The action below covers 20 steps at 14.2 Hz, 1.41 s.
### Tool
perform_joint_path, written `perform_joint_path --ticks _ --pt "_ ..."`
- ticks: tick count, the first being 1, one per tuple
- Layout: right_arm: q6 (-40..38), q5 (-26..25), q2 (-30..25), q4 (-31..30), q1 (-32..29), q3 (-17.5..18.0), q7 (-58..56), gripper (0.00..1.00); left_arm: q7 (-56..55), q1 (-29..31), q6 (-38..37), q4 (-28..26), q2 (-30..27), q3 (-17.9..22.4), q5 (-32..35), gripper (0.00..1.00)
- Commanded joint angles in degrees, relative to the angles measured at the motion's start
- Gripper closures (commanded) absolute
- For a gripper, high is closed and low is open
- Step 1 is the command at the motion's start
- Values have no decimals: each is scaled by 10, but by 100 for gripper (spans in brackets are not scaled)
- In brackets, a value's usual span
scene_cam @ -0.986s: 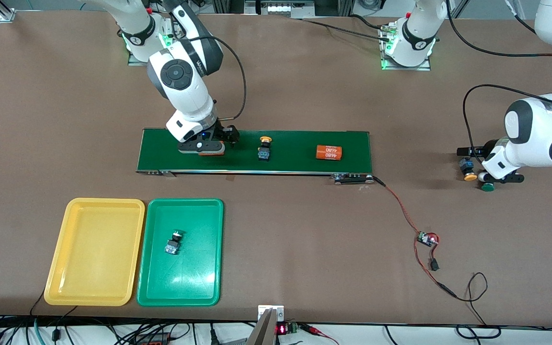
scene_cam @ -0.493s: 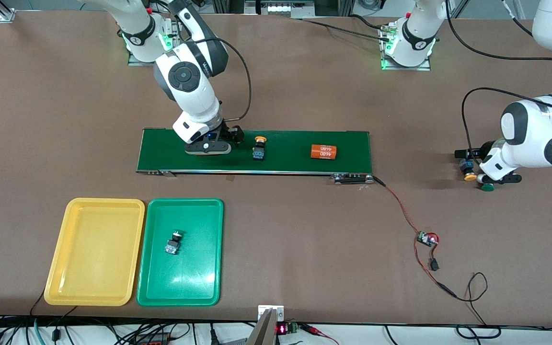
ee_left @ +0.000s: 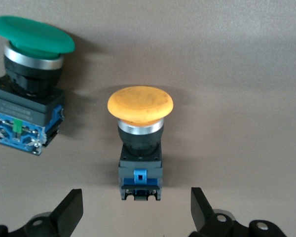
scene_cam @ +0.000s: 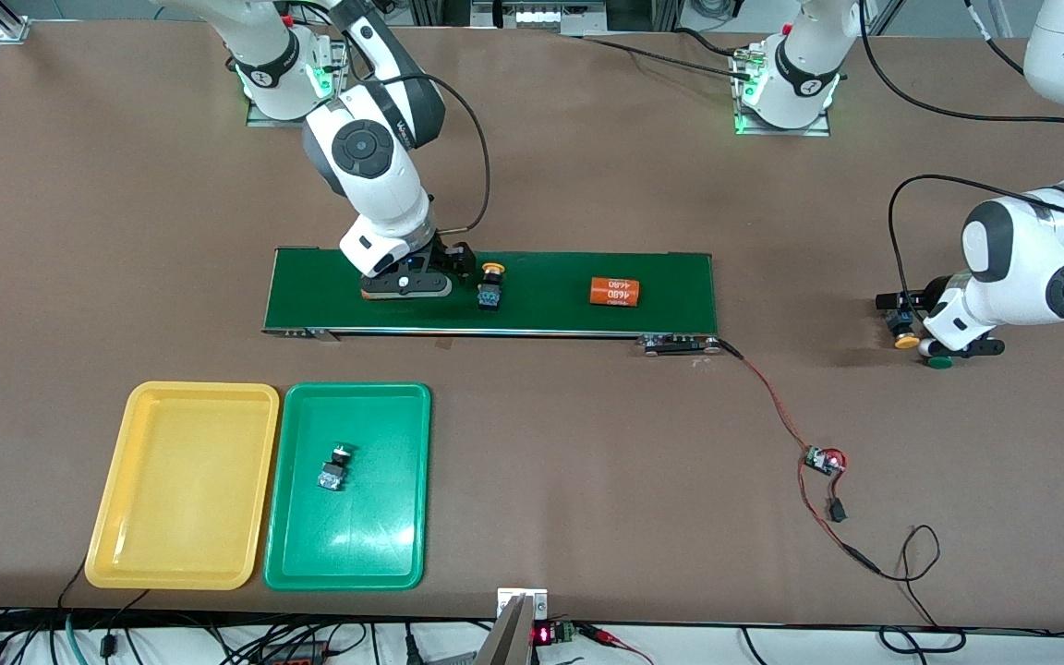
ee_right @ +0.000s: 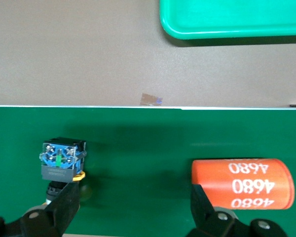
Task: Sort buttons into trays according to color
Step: 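Grasp the yellow button with the left gripper while the right gripper grasps another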
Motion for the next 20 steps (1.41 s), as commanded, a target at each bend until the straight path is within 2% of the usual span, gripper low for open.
perform_joint_path --ticks 1,7,11,12,14,16,20 --pt "-1 -5 15 17 11 -1 27 0 -1 1 4 6 4 -1 -4 22" --pt "-5 -4 26 22 11 0 54 0 -7 3 3 5 11 -2 -4 35" --pt "-4 -3 27 22 11 0 55 0 -10 3 2 6 5 -3 -3 75" --pt "-4 -2 31 22 12 0 56 0 -10 3 0 7 -1 -6 -3 83" --pt "-4 -2 36 25 14 0 56 0 -9 1 -6 7 -21 -11 -2 92" --pt "-4 -3 52 31 27 0 57 0 -7 -1 -6 7 -40 -22 -2 97" --pt "-2 -5 75 46 33 -1 56 0 -18 -9 -64 7 -87 -60 -9 97"
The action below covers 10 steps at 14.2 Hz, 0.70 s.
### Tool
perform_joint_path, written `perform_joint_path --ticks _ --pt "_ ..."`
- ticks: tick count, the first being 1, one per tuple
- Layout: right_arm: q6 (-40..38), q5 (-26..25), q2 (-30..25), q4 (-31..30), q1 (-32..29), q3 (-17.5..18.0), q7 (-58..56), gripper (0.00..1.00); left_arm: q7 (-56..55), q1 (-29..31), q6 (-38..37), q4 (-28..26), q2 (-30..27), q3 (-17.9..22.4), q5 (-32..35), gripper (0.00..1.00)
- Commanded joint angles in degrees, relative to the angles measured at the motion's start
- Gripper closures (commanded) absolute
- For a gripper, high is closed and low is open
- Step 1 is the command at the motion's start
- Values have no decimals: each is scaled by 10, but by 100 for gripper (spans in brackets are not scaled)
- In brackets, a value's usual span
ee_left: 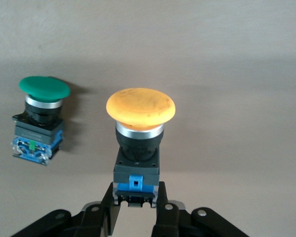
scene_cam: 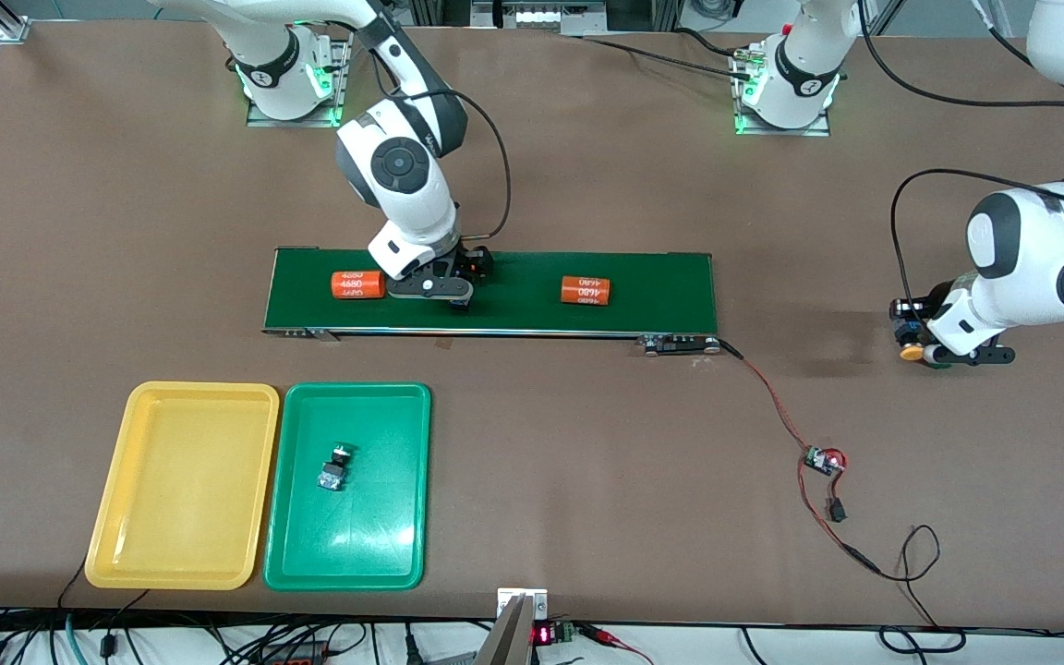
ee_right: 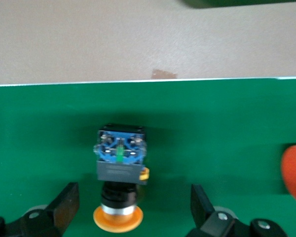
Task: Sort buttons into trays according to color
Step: 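Grasp the yellow button with the left gripper while the right gripper grasps another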
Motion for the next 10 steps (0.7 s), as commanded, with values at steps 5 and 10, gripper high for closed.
perform_joint_path --ticks 5,10 --pt "-4 -25 19 20 -1 -2 -13 83 -47 -30 -105 -7 -64 -84 -90 97" --pt "-38 -25 -30 38 -31 -9 -31 96 -120 -135 -105 -3 -70 -85 -101 99"
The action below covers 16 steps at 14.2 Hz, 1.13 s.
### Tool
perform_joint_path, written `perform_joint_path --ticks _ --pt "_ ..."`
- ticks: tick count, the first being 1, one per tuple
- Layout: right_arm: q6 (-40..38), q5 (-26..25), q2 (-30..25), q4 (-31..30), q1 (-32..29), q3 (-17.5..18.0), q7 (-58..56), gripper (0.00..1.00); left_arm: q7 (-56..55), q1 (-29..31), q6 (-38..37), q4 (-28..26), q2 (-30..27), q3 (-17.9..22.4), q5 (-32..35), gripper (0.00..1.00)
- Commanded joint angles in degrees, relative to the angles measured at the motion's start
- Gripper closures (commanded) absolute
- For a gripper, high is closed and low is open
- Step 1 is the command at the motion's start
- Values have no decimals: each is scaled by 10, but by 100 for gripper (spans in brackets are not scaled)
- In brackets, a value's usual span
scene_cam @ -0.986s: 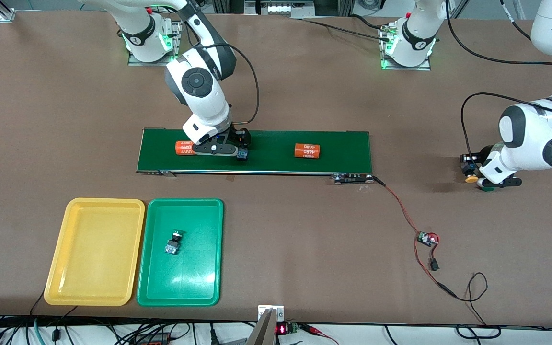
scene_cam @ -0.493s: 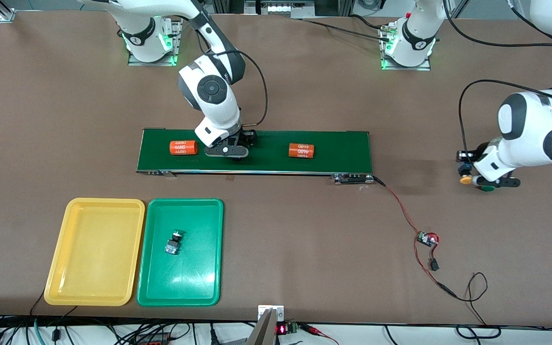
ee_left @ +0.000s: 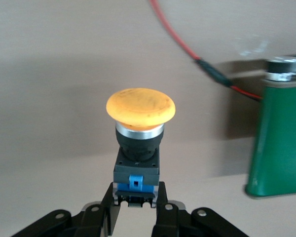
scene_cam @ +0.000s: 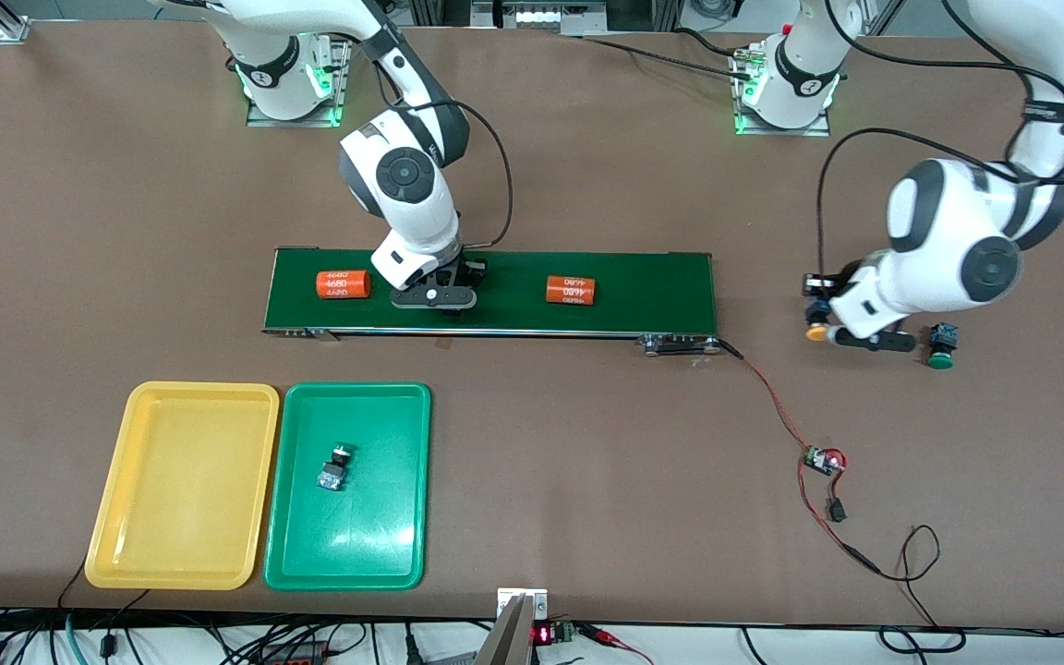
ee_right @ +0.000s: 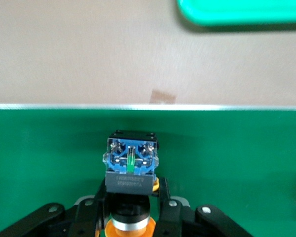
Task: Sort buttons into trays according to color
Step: 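Drop the yellow button into the yellow tray while the left gripper places another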
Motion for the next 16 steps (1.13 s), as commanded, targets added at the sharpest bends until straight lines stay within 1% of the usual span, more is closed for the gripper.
perform_joint_path --ticks 1,4,6,8,10,11,13,15,16 --pt "-61 -7 -46 28 -44 1 -40 96 -64 -61 -7 0 -5 4 -32 99" --pt "-195 -7 -52 116 -92 -1 -107 96 -112 -102 -6 1 0 4 -73 99" --pt "-247 -8 -49 163 -136 -7 -177 96 -115 -113 -5 1 10 4 -110 99" --pt "-257 -6 -43 183 -197 -7 -271 96 -116 -131 15 3 25 4 -151 99" --pt "-255 -6 -31 187 -239 -7 -318 96 -117 -148 31 3 39 4 -159 99" --pt "-250 -5 -21 192 -254 -7 -328 96 -122 -149 31 3 42 4 -159 99" --pt "-250 -6 16 239 -289 -7 -340 95 -135 -150 29 2 41 4 -159 99" --pt "-249 -6 48 268 -311 -7 -363 95 -135 -156 31 3 44 4 -156 99" --pt "-241 -7 62 272 -326 -7 -377 95 -135 -158 38 3 50 4 -154 95"
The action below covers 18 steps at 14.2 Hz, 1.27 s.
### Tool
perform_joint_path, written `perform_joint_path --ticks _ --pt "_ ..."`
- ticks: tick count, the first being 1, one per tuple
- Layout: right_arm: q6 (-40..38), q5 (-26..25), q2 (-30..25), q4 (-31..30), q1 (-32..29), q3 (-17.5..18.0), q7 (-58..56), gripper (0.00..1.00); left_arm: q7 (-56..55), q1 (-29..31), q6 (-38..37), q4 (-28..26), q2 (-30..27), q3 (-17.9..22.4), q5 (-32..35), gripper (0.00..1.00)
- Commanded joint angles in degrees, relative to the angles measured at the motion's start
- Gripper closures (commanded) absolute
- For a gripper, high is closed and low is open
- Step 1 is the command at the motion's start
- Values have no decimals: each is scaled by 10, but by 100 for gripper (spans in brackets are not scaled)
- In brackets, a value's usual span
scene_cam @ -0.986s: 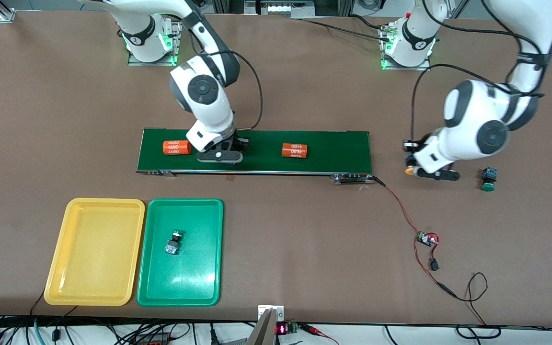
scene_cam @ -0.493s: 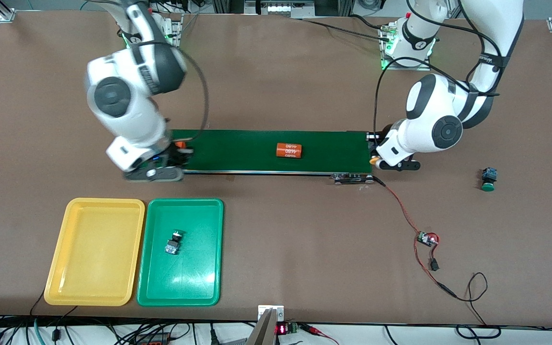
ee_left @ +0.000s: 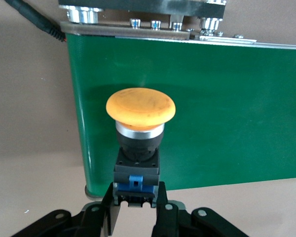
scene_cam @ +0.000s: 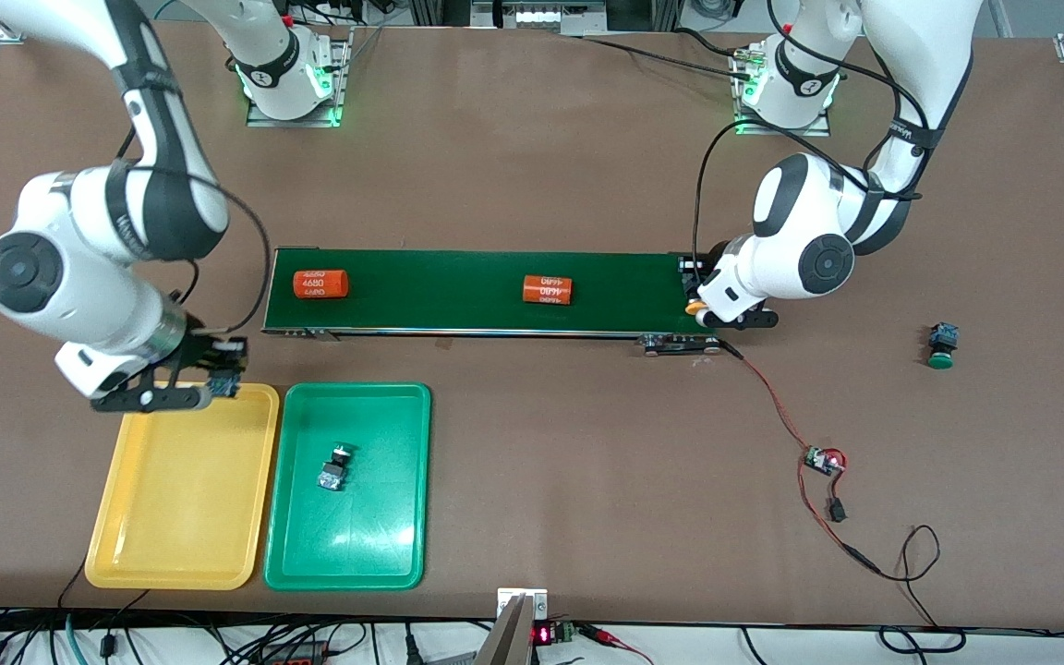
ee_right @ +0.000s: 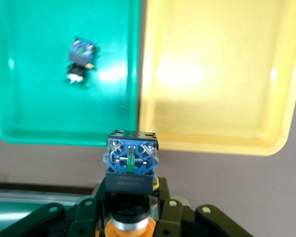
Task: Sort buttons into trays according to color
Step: 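Drop the yellow button into the yellow tray while the left gripper places another, then lift the right gripper from the yellow tray while the left gripper withdraws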
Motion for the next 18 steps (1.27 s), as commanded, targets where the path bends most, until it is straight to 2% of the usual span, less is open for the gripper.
perform_joint_path --ticks 1,2,3,8,10,12,13,14,15,17,18 --pt "24 -3 57 48 -42 10 -43 95 -6 -11 14 5 8 6 -6 86" --pt "53 -3 74 49 -58 10 -64 94 -6 -12 17 5 9 6 -6 49" --pt "77 -5 94 51 -66 9 -82 94 1 -13 19 5 7 6 -8 0" --pt "198 -19 177 52 -91 1 -119 95 3 -5 6 5 -40 6 -9 0" --pt "251 -19 205 52 -100 1 -131 95 9 29 0 5 -68 13 -5 0" --pt "260 -19 207 52 -101 1 -131 92 11 85 0 6 -79 20 -5 0" --pt "259 -18 205 52 -100 1 -131 67 18 126 0 13 -79 21 -2 0" --pt "259 -19 202 52 -101 0 -132 53 40 157 -1 28 -71 21 18 0" --pt "256 -16 202 52 -102 0 -131 25 62 183 0 38 -58 21 60 0" --pt "205 -13 180 52 -101 4 -127 1 78 208 5 53 -41 21 139 0" --pt "174 -11 162 51 -97 6 -123 0 79 217 5 65 -32 21 168 0"
